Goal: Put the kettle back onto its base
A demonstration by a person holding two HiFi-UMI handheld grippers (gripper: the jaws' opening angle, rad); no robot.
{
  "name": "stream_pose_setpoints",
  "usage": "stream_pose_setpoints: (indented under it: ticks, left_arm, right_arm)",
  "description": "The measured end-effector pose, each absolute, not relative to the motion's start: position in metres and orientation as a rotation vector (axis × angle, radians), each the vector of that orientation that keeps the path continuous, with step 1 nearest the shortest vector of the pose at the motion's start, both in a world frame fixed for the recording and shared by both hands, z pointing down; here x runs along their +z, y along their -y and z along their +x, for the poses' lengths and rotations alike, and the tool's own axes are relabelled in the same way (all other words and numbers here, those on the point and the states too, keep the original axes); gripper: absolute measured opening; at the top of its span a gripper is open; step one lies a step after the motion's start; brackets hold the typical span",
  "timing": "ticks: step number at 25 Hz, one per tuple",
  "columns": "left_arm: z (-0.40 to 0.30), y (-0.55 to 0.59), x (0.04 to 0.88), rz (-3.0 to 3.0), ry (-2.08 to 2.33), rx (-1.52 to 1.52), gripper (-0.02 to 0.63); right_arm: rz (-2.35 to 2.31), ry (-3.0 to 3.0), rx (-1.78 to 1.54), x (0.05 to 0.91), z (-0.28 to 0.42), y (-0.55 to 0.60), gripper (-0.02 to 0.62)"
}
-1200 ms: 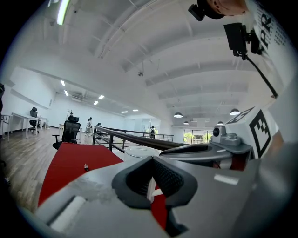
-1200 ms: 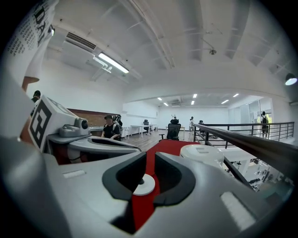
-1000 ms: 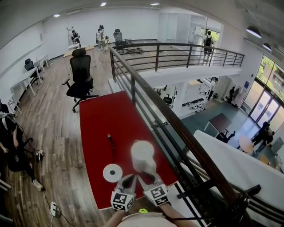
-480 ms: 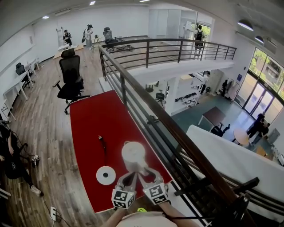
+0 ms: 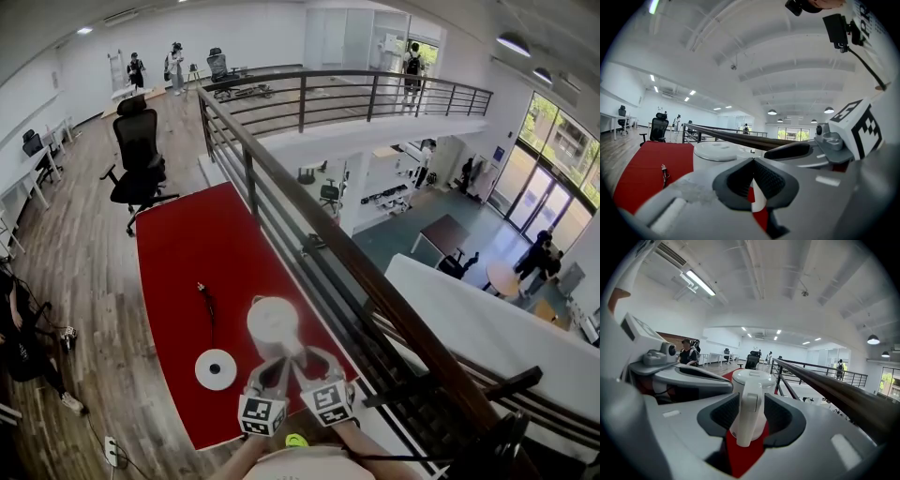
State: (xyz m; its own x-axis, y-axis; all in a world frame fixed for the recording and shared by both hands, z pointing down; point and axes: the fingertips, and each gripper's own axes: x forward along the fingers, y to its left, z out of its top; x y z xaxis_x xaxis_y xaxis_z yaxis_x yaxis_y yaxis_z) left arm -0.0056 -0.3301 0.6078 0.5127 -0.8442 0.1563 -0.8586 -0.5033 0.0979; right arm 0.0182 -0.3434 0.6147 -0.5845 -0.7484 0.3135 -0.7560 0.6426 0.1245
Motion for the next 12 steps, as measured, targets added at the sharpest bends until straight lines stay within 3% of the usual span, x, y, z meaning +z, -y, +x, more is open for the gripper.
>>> stream_pose_setpoints:
  ticks: [12]
  left_arm:
    - [-0.002,0.335,0.625,2.538,1.488,0.174,-0.009]
  right_arm:
    - [1.151,2.517,0.141,0.637,0.023,0.346,0.166]
